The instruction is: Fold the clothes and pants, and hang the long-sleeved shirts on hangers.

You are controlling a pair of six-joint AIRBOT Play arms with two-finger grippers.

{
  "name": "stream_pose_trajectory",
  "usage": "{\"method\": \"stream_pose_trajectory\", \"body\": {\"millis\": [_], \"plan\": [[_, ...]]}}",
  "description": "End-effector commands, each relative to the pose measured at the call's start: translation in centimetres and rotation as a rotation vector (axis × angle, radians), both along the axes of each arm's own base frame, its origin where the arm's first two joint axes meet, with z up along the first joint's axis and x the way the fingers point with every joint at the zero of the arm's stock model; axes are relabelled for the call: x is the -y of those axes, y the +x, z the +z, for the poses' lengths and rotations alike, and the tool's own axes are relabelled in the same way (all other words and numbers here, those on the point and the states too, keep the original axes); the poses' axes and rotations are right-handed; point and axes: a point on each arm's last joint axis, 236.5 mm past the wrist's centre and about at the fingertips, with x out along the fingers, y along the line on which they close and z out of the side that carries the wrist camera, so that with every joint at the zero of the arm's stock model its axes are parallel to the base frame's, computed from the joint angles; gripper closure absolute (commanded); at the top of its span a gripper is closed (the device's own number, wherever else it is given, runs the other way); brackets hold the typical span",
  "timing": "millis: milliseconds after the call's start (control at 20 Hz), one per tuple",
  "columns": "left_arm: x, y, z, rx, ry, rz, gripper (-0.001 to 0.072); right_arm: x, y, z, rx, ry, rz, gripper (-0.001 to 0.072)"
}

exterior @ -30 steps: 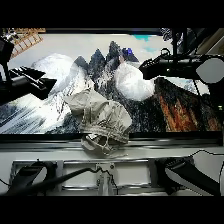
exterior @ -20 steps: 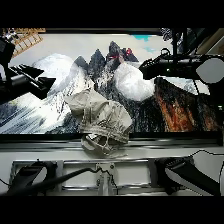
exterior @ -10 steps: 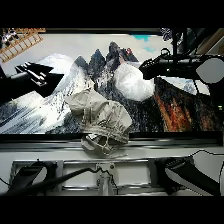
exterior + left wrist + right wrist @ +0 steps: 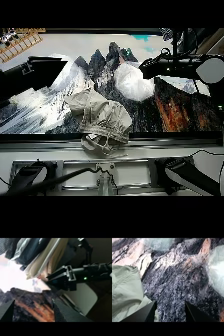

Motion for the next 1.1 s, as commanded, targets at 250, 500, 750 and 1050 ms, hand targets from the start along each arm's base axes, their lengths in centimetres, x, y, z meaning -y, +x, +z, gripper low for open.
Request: {"method": "stream_pose_trajectory", "body": {"millis": [250,500,750,1050], "plan": [[-6.2,5.4,-4.8,0.057,0.345,0.308,0.0242,-0.5,2.2,2.7,0.134,0.059,-0.026,0.0311],[-16.2,8.4,-16.0,-0.353,0.559,0.665,0.0242,-1.0,3.7,5.6,0.242,0.151,-0.058,0.0311],[-18.4,7.4,-24.5,-0.502,0.628,0.723,0.0242,-5.3,2.7,4.2,0.062,0.371,-0.045,0.0315],[-20.1,6.3,-27.8,-0.559,0.622,0.769,0.0242,-17.2,-7.5,-13.2,-0.513,0.149,0.107,0.0311]]}}
